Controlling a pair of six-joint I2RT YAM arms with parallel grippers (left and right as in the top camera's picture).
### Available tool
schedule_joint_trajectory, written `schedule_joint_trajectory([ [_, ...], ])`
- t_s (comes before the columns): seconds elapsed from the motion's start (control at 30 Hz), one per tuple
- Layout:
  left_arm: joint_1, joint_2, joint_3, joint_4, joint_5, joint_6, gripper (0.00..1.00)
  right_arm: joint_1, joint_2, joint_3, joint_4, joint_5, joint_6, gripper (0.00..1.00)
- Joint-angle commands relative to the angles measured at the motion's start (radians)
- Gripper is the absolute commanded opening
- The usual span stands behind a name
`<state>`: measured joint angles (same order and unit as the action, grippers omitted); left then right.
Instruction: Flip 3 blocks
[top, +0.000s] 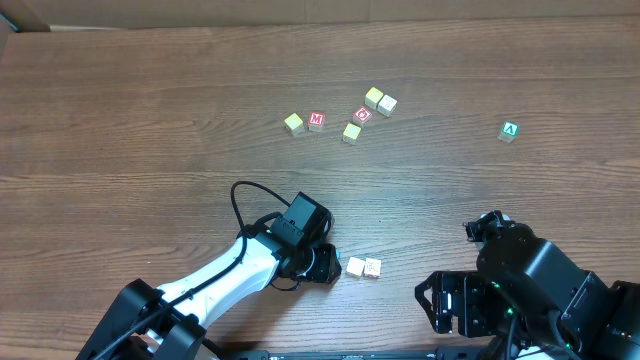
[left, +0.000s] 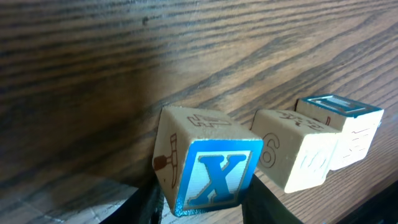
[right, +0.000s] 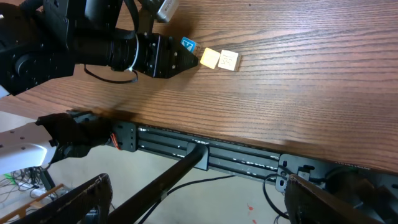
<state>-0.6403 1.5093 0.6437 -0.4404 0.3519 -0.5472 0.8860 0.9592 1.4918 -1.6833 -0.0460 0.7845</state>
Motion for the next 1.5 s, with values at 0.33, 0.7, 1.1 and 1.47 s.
schedule_joint_trajectory([
  [0.33,0.000,-0.127,0.031,-0.126,-0.072,0.054,0.40,0.004,-0.004,0.000,0.006,-0.001,0.000,0.96],
  [0.7,0.057,-0.140,0.031,-0.201,-0.248,0.072,0.04,0.004,-0.004,0.000,0.005,-0.001,0.004,0.40],
  [1.1,0.111,-0.087,0.031,-0.105,-0.245,0.118,0.04,0.004,0.008,-0.114,0.030,0.051,0.089,0.23],
  [1.47,0.110,0.017,0.031,-0.011,-0.158,0.136,0.04,0.004,0.008,-0.426,0.216,0.026,0.133,0.22],
])
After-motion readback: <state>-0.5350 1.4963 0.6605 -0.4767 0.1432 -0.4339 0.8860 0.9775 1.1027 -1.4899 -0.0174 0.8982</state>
